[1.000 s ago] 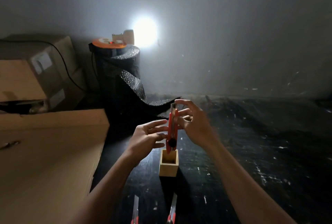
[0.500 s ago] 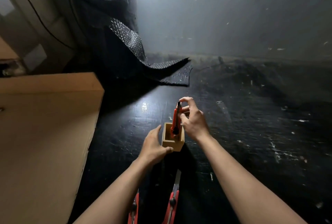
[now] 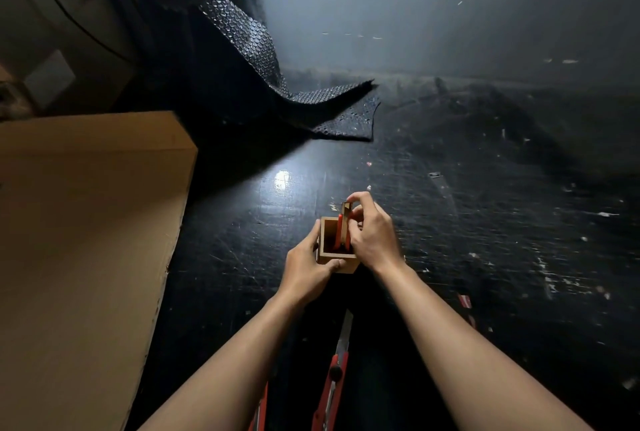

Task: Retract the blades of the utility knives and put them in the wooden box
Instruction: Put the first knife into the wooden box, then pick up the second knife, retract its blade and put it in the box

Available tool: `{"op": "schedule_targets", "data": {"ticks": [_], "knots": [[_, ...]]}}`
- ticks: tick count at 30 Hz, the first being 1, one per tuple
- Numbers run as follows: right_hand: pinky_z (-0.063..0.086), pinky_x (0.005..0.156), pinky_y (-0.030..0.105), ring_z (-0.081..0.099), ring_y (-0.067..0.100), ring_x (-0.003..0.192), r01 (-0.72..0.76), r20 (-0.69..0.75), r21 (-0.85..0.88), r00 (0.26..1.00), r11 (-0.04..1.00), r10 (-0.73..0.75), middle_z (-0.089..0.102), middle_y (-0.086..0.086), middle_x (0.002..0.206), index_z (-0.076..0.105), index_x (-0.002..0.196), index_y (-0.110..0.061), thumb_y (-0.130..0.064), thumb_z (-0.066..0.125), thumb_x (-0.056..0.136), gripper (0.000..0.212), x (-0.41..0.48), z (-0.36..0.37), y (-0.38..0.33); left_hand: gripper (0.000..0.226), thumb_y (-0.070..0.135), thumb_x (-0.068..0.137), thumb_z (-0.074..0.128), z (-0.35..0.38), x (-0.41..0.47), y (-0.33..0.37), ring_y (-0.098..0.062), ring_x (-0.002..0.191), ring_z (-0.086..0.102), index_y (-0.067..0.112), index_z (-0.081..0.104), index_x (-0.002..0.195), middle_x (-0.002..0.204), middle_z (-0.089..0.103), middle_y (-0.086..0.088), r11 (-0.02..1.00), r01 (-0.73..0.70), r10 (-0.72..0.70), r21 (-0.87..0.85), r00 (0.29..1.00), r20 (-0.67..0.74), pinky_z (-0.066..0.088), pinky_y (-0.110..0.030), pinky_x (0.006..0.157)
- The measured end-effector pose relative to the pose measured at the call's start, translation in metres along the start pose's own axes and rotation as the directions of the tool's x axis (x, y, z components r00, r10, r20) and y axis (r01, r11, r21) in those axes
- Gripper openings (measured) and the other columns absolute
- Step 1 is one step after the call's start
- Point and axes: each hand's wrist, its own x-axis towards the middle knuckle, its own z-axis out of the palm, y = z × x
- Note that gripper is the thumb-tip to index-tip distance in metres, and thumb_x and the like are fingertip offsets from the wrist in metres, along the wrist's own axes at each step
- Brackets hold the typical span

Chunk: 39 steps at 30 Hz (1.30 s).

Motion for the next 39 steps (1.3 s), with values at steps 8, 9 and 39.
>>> {"op": "schedule_targets", "data": {"ticks": [8, 9, 39], "knots": [[0.054, 0.076, 0.036, 0.065, 0.028, 0.092, -0.056, -0.019, -0.052, 0.998, 0.997, 0.055, 0.068, 0.01, 0.1, 0.061, 0.117, -0.013, 0.004, 0.06, 0.087, 0.034, -0.001, -0.014, -0.002, 0.085, 0.01, 0.078, 0.084, -0.002, -0.003, 0.004, -0.015, 0.126, 0.065, 0.023, 0.047, 0.152, 0.136, 0.07, -0.001, 0.999, -0.009, 0.01, 0.05, 1.0, -0.019, 0.039, -0.015, 0.096], [0.053, 0.078, 0.035, 0.065, 0.028, 0.094, -0.055, -0.021, -0.06, 0.998, 0.997, 0.054, 0.069, 0.011, 0.104, 0.061, 0.121, -0.012, 0.004, 0.06, 0.088, 0.037, -0.003, -0.017, -0.004, 0.082, 0.01, 0.079, 0.084, -0.003, -0.005, 0.005, -0.016, 0.125, 0.065, 0.021, 0.048, 0.151, 0.135, 0.07, -0.001, 0.998, -0.006, 0.007, 0.06, 1.0, -0.02, 0.038, -0.014, 0.094], [0.059, 0.062, 0.021, 0.075, 0.011, 0.074, -0.658, 0.373, 0.209, 0.737, 0.723, 0.563, 0.077, 0.003, 0.081, 0.068, 0.106, -0.026, 0.002, 0.066, 0.086, 0.035, -0.253, 0.025, 0.02, 0.038, 0.001, 0.081, 0.078, 0.036, -0.179, -0.066, -0.01, 0.096, 0.075, 0.018, 0.076, 0.115, 0.102, 0.078, 0.004, 0.961, 0.278, -0.273, -0.001, 0.945, 0.179, 0.062, -0.034, 0.093]]}}
